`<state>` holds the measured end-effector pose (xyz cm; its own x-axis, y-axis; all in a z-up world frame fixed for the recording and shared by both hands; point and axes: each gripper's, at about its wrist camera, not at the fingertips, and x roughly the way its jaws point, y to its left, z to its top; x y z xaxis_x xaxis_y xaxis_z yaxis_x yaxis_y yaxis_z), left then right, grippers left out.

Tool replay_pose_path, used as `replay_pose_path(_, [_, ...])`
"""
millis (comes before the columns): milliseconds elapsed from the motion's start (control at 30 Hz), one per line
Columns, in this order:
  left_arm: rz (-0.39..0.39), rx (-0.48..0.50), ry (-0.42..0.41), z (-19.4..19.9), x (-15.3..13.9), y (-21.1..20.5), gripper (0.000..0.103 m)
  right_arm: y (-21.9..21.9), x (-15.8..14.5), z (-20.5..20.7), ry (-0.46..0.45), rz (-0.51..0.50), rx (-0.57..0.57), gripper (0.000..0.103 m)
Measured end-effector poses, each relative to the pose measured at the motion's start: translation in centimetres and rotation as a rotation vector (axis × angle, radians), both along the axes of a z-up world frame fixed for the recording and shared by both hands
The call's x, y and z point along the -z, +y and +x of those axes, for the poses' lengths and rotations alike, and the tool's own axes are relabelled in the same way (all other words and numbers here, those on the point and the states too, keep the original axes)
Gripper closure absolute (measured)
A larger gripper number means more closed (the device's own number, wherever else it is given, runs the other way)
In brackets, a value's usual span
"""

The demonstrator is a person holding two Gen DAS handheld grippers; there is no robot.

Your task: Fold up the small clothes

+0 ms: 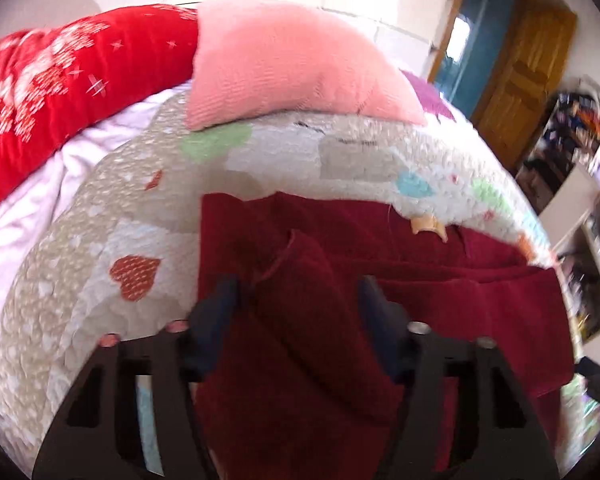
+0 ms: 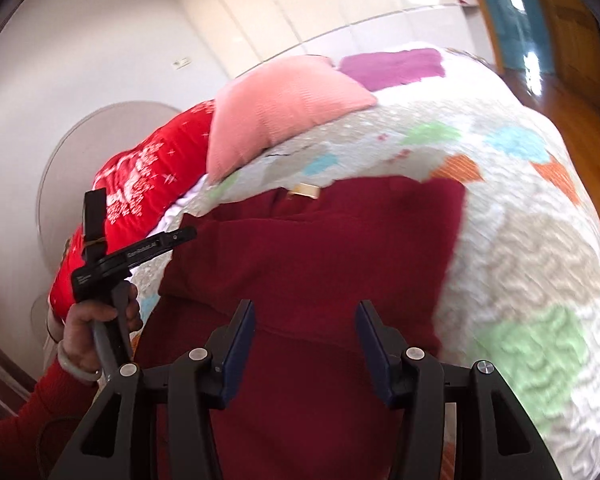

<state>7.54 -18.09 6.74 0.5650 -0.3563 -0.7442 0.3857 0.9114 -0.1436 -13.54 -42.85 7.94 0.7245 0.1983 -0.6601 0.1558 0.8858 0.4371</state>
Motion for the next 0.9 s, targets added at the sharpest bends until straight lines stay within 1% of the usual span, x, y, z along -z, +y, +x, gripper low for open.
replay_pose_path(33, [0.013,0.011,0.004,0.2,0.2,-0.4,0.073,-0.4,0.2,-0.4,0.006,0.009,0.009,0.053])
replay_pose_path(67, [0.019,0.017,0.018,0.3,0.3,-0.6,0.087,-0.5,0.3,-0.4,0.01,0.008,0.016,0.053])
replay_pose_path(133, [-0.014,0.007,0.028,0.1,-0.3,0.0,0.09,-0.8,0.3,-0.9,0.012,0.005,0.033,0.053])
replay_pose_path(200, [-0.04,0.004,-0.041,-1.3,-2.4,1.1,0.091,-1.2,0.0,-1.4,-0.001,0.005,0.046,0.053])
replay_pose_path(233, [-0.052,0.0,-0.091,-2.3,-3.7,1.9,0.091,-1.4,-0.3,-1.5,-0.011,0.0,0.052,0.053])
replay_pose_path(267, [-0.07,-0.005,-0.122,-3.0,-4.6,2.9,0.091,-1.5,-0.5,-1.6,-0.019,-0.005,0.057,0.053])
replay_pose_path(300, [-0.082,-0.016,-0.133,-3.4,-5.0,3.6,0.091,-1.8,-0.7,-1.5,-0.025,-0.015,0.069,0.051])
replay_pose_path(333, [-0.086,-0.03,-0.135,-3.6,-5.1,4.2,0.091,-2.0,-0.7,-1.3,-0.023,-0.028,0.084,0.047])
replay_pose_path(367, [-0.086,-0.046,-0.128,-3.7,-4.8,5.1,0.091,-2.3,-0.7,-1.0,-0.014,-0.052,0.111,0.045])
replay_pose_path(400, [-0.081,-0.057,-0.119,-3.7,-4.3,5.5,0.091,-2.6,-0.7,-0.6,-0.007,-0.071,0.139,0.04])
replay_pose_path(467, [-0.076,-0.082,-0.087,-3.3,-2.9,6.2,0.091,-3.4,-0.5,0.5,0.005,-0.094,0.199,0.036])
replay_pose_path(500, [-0.085,-0.085,-0.057,-3.1,-2.2,6.4,0.091,-3.9,-0.4,1.3,0.013,-0.094,0.216,0.032])
replay_pose_path(533, [-0.094,-0.087,-0.038,-3.0,-1.7,6.5,0.091,-4.3,-0.1,2.2,0.028,-0.09,0.226,0.029])
replay_pose_path(600, [-0.102,-0.091,-0.039,-3.2,-1.2,6.2,0.091,-5.5,1.1,4.5,0.076,-0.059,0.24,0.029])
replay_pose_path(667, [-0.111,-0.083,-0.055,-3.4,-1.6,6.0,0.091,-6.2,2.5,6.7,0.125,-0.01,0.208,0.03])
replay_pose_path(700, [-0.115,-0.076,-0.061,-3.4,-1.9,5.8,0.091,-6.4,3.2,7.7,0.15,0.003,0.184,0.049])
replay_pose_path(733, [-0.116,-0.069,-0.066,-3.4,-2.2,5.6,0.091,-6.5,3.7,8.5,0.17,-0.005,0.167,0.078])
replay_pose_path(767, [-0.117,-0.056,-0.073,-3.5,-2.6,5.3,0.091,-6.4,3.6,9.0,0.178,-0.059,0.157,0.077])
replay_pose_path(800, [-0.12,-0.039,-0.079,-3.6,-2.9,5.0,0.091,-6.3,3.1,9.1,0.159,-0.114,0.156,0.082])
replay_pose_path(833, [-0.125,-0.024,-0.083,-3.7,-3.1,4.8,0.091,-6.1,2.6,9.1,0.137,-0.143,0.153,0.086])
replay_pose_path(900, [-0.126,0.0,-0.095,-4.1,-3.2,4.0,0.091,-6.4,1.5,9.0,0.11,-0.198,0.173,0.089])
